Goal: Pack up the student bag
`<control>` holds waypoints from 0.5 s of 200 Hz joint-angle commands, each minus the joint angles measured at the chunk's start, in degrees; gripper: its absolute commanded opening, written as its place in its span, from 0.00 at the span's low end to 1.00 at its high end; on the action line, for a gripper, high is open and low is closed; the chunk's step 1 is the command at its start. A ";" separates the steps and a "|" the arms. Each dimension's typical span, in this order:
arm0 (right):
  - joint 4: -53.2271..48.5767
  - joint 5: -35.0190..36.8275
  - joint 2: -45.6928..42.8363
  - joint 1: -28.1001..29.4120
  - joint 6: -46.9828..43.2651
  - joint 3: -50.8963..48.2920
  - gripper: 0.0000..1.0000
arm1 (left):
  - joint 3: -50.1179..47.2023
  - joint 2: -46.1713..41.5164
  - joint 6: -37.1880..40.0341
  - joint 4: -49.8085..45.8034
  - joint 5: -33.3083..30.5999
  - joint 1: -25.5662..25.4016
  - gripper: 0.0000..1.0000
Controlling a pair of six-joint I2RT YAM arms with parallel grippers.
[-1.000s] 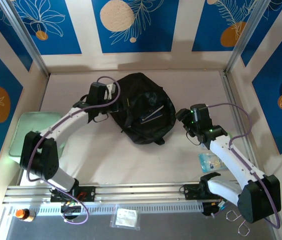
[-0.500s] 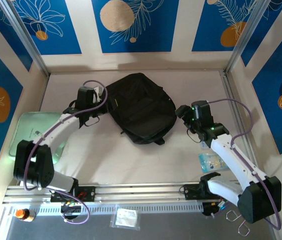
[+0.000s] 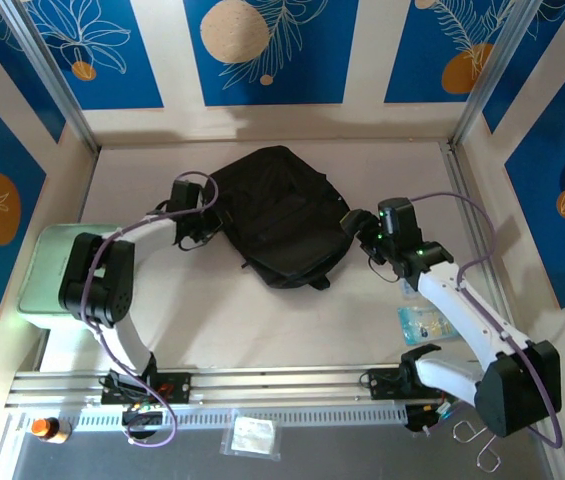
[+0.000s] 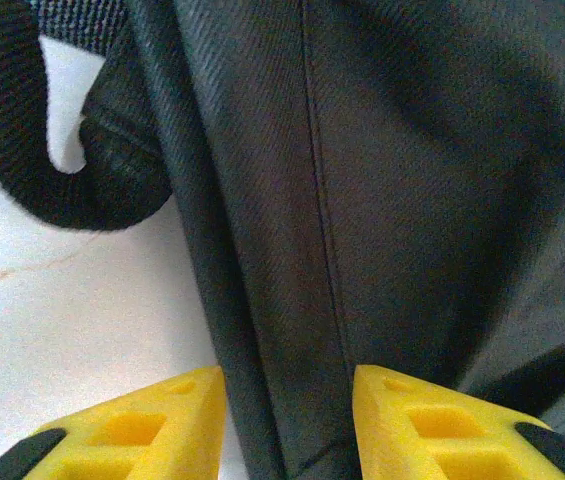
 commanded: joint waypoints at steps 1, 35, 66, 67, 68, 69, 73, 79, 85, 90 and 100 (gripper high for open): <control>2.12 -5.58 1.90 1.08 -3.05 2.68 0.72 | 2.35 1.76 -1.72 2.54 2.31 0.66 0.37; 4.43 -6.42 3.61 4.01 -4.94 3.54 0.69 | 2.63 2.83 -1.54 2.89 2.59 0.61 0.36; 3.67 -2.29 3.69 8.05 -8.67 5.78 0.66 | 3.35 4.22 -1.75 2.59 3.28 0.61 0.35; 3.48 -1.89 3.63 8.23 -8.82 5.93 0.66 | 3.32 4.24 -1.74 2.62 3.28 0.61 0.35; 3.34 -1.52 3.60 8.41 -9.07 6.05 0.66 | 3.40 4.25 -1.74 2.59 3.32 0.62 0.35; 3.27 -1.15 3.59 8.59 -9.29 6.15 0.66 | 3.43 4.30 -1.74 2.53 3.30 0.62 0.35; 2.83 0.05 3.24 9.22 -10.04 6.50 0.67 | 3.55 4.45 -1.74 2.35 3.32 0.57 0.36; 2.88 1.03 2.99 9.90 -11.17 6.89 0.67 | 3.71 4.65 -1.74 2.35 3.43 0.62 0.35; 3.16 1.10 2.80 10.25 -12.04 7.10 0.68 | 3.74 4.74 -1.69 2.31 3.42 0.62 0.35; 3.33 0.71 2.86 10.35 -12.30 7.26 0.68 | 3.95 4.85 -1.67 2.30 3.52 0.57 0.34; 3.30 -0.50 3.47 10.27 -12.34 7.56 0.68 | 4.10 5.05 -1.57 2.53 3.77 0.62 0.31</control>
